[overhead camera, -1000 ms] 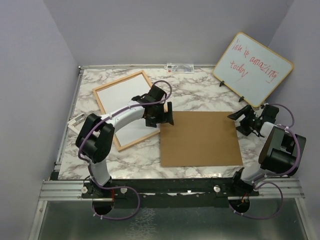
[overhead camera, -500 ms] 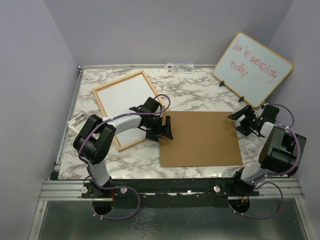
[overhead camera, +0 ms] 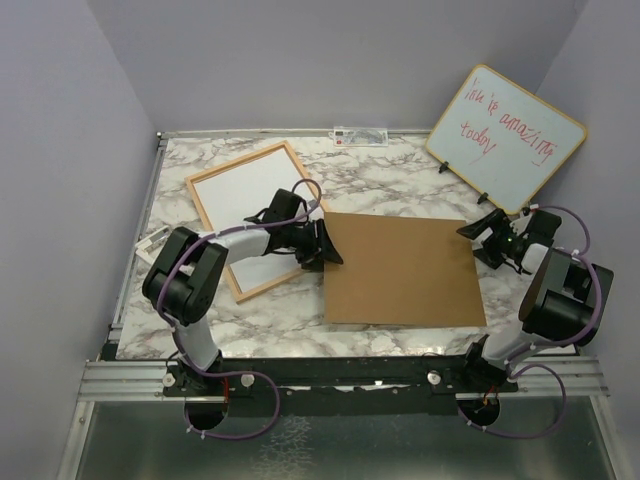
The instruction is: Put the photo into the frame
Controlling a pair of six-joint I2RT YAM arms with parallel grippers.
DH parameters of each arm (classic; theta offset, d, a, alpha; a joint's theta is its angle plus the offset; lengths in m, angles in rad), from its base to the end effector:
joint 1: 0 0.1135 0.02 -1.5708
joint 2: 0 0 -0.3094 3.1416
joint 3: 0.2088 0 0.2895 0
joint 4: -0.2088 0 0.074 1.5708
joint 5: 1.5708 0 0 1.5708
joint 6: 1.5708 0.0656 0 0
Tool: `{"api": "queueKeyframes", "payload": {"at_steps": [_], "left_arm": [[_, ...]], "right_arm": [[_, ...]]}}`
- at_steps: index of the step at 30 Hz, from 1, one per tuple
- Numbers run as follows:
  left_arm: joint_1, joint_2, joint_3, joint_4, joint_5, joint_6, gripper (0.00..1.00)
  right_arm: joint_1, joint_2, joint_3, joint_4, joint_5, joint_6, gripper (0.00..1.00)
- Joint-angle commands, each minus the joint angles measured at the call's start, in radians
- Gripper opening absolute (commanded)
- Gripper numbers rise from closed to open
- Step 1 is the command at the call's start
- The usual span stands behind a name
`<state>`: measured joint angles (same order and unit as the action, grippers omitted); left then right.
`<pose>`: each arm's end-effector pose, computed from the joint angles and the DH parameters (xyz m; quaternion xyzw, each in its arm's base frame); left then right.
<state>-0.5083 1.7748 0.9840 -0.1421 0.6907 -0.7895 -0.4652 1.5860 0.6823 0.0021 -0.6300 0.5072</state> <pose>0.3280 -0.2306 0.1573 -0.0201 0.8996 -0.4344 0.0408 0.3086 -0.1116 0.1379 0.3297 0.8415 0.2991 0.3060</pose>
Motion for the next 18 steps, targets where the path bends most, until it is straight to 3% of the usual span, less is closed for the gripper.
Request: {"api": "queueKeyframes", "payload": {"at_steps": [1, 8, 14, 18], "left_arm": [[-0.028, -0.048, 0.017, 0.307, 0.167, -0.176, 0.40], [0.015, -0.056, 0.120, 0.201, 0.177, -0.106, 0.00], [0.104, -0.045, 0.347, 0.000, 0.178, -0.027, 0.00], [0.158, -0.033, 0.529, -0.114, 0.178, -0.025, 0.00]], "right_arm": [[0.025, 0.049, -0.081, -0.225, -0.028, -0.008, 0.87], [0.025, -0.041, -0.046, -0.283, 0.021, -0.013, 0.86], [0.034, -0.183, 0.082, -0.353, 0.165, -0.001, 0.86], [0.118, -0.238, 0.221, -0.377, 0.296, -0.001, 0.86]]}}
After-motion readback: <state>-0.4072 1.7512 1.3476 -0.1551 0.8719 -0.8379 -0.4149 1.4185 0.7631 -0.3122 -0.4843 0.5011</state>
